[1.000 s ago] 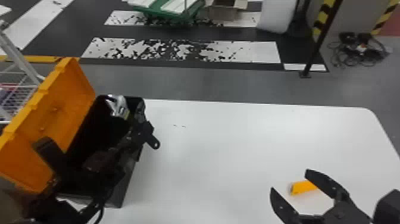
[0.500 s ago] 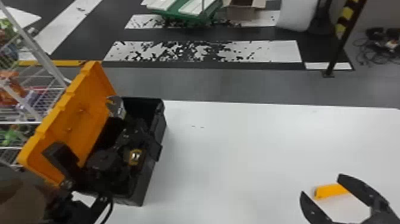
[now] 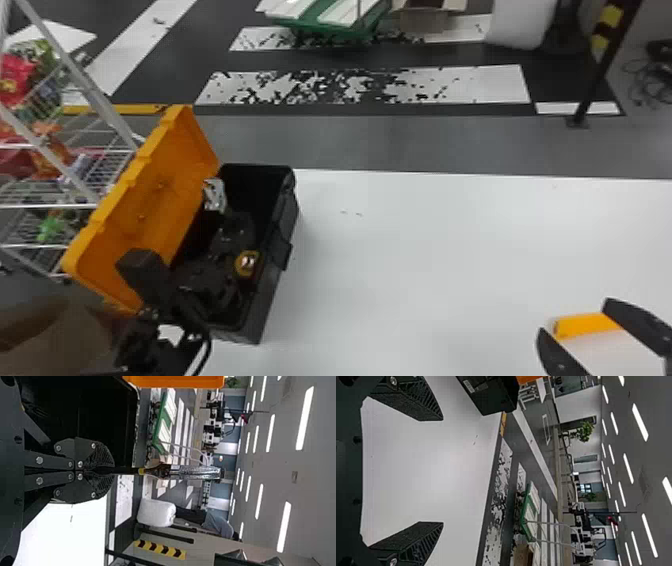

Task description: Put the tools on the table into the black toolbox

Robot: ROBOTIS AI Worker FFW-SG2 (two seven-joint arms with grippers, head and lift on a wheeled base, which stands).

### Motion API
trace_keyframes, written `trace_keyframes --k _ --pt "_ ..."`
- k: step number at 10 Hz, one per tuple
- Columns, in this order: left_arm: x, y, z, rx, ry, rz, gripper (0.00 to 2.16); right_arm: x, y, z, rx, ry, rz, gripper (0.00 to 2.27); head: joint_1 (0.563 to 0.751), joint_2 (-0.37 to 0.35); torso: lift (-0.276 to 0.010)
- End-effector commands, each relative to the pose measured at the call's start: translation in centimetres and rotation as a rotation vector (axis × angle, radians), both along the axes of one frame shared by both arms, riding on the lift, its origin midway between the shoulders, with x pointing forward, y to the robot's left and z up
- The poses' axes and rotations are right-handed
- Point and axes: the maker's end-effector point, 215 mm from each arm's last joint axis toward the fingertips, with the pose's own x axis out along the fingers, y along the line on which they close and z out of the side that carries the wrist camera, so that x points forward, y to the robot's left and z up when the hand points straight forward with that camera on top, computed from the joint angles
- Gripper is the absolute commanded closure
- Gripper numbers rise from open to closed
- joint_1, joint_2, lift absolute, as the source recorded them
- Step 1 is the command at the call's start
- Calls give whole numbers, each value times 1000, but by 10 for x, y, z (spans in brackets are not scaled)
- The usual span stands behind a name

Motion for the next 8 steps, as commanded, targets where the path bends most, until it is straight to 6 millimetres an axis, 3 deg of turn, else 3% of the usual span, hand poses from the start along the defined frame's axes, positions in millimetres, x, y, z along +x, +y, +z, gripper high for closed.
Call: trace_keyframes --k 1,3,4,5,6,8 --pt "0 9 -1 27 -7 28 2138 0 -3 0 1 -1 -5 76 695 212 -39" --pt "0 17 3 47 -21 50 2020 0 -5 0 1 -2 -7 76 695 225 -39" --pt "0 19 0 50 -16 63 1460 0 -5 0 1 -3 -7 76 695 230 -39" --pt "-1 20 -4 49 -8 67 535 0 -4 1 4 -3 -3 76 695 234 -39" --pt "-2 24 -5 54 -4 94 -2 -1 -4 1 4 -5 1 76 695 237 -39" --pt "-6 26 4 56 -20 97 29 -1 -4 1 5 -5 3 76 695 247 -39"
